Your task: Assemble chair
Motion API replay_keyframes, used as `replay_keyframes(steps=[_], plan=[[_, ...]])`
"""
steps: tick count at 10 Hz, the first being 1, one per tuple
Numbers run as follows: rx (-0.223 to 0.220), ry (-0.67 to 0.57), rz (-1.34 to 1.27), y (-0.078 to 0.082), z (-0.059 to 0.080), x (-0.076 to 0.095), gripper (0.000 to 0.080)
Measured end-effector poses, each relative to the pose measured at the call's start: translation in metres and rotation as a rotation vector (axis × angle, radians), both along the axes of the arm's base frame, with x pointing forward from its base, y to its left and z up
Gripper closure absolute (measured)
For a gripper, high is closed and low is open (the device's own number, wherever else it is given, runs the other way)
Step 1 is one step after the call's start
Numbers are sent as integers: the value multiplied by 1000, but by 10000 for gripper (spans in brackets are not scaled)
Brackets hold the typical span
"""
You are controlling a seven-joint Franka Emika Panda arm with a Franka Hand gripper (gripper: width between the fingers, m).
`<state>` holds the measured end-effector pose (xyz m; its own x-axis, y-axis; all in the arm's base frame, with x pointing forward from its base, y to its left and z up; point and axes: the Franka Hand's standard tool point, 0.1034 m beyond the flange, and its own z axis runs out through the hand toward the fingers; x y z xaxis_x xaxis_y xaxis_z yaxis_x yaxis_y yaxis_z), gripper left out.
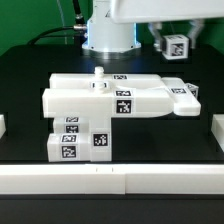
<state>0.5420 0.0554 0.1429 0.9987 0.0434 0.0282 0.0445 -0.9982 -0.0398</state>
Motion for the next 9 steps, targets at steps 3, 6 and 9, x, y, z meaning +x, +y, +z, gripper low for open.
replay_keyframes(steps=[3,6,9], plan=[[-2,-7,-10,0,-1,1,515],[-19,-18,52,-22,-7,6,515],[-26,25,194,-78,18,51,515]])
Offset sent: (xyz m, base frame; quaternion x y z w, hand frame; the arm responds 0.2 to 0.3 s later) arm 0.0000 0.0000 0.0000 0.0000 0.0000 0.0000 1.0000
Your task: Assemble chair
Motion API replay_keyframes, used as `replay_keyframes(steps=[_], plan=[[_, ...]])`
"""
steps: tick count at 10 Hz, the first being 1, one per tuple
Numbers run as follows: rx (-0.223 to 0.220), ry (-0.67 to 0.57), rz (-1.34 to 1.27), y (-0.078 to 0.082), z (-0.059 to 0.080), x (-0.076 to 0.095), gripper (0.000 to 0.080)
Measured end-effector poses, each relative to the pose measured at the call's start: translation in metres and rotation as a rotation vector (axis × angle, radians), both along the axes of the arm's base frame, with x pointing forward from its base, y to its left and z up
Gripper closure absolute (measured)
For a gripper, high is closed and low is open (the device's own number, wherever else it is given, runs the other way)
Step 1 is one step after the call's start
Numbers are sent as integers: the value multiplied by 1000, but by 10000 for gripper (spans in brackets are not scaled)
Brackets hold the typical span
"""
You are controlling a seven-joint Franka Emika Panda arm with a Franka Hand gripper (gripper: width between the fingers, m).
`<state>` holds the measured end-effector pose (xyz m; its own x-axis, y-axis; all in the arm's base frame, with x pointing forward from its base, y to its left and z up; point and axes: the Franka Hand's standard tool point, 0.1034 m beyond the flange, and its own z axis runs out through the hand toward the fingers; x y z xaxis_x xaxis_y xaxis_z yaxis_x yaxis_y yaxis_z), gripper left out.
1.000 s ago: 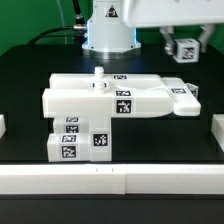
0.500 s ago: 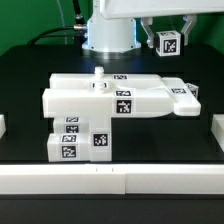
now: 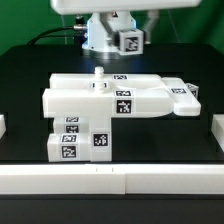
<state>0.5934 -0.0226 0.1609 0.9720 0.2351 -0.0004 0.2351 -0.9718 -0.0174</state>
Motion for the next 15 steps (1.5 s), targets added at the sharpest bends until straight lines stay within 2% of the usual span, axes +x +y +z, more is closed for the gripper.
replay_keyframes(steps=[1,5,6,7,8,9,13,15], plan=[[-8,-10,4,-2,5,11,515],[-8,-9,3,-2,2,10,515],[-12,-11,23,-7,1,12,515],[-27,-26,64,-25,1,27,515],[-36,-36,57,-35,2,37,515],[-39,-40,53,-37,2,39,515],[-39,-40,51,-36,-1,38,515],[-42,-46,54,-29,-14,33,515]])
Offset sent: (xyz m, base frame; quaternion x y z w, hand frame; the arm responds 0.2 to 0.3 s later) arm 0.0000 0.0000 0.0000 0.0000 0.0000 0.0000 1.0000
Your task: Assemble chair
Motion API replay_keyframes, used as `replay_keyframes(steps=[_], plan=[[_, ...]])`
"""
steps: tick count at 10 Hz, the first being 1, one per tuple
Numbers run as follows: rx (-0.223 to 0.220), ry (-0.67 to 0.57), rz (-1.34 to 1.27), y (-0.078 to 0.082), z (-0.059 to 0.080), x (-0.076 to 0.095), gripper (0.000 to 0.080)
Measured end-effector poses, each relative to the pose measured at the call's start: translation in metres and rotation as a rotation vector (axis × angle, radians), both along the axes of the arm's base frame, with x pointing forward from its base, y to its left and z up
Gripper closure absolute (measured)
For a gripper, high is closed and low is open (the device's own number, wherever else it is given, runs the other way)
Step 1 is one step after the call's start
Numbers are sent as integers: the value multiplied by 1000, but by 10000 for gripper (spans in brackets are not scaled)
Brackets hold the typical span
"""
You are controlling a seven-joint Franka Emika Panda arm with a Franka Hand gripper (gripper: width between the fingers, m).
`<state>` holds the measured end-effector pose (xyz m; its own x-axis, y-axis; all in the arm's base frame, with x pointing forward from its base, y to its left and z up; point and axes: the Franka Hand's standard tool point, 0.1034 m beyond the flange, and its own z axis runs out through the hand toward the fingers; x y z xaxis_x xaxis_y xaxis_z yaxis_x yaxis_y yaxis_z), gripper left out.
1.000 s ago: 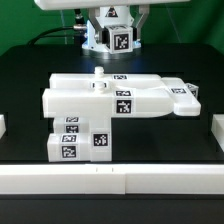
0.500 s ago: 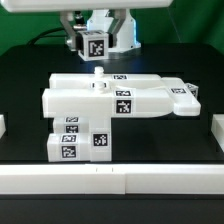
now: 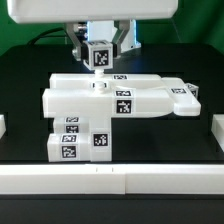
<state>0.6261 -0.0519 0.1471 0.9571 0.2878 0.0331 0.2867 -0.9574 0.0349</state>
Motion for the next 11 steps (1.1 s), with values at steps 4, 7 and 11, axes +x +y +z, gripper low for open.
replay_keyframes(steps=[4,7,11], plan=[[-8,-7,0,-1,-7,2,515],[-13,-20,-3,3,-15,-3,515],[-16,-31,-3,5,-22,-6,515]])
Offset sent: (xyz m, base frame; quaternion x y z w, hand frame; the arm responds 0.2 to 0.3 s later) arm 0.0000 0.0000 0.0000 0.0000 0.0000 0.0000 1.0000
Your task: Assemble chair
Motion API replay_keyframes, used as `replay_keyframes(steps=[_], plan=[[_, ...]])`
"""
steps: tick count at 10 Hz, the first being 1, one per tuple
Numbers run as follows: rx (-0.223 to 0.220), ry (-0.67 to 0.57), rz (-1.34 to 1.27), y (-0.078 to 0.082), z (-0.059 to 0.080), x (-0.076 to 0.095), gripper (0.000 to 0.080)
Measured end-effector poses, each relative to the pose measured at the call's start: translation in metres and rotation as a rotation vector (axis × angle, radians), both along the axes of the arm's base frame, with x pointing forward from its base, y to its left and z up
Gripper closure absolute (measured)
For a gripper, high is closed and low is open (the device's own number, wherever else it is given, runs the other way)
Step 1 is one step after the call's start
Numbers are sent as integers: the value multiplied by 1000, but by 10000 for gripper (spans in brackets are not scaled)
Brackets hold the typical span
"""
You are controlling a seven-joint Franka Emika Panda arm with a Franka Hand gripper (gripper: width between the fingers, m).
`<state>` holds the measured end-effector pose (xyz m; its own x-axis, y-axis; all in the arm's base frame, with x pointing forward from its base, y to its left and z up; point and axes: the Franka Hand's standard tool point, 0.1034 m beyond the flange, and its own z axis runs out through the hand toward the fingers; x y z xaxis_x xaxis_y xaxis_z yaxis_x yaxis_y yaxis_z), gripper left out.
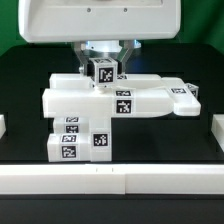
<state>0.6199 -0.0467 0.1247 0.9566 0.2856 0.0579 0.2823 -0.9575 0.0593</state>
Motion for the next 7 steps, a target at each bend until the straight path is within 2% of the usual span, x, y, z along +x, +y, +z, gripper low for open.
replay_keyframes(steps=[7], plan=[[-4,1,-11,-10,-3,1,515]])
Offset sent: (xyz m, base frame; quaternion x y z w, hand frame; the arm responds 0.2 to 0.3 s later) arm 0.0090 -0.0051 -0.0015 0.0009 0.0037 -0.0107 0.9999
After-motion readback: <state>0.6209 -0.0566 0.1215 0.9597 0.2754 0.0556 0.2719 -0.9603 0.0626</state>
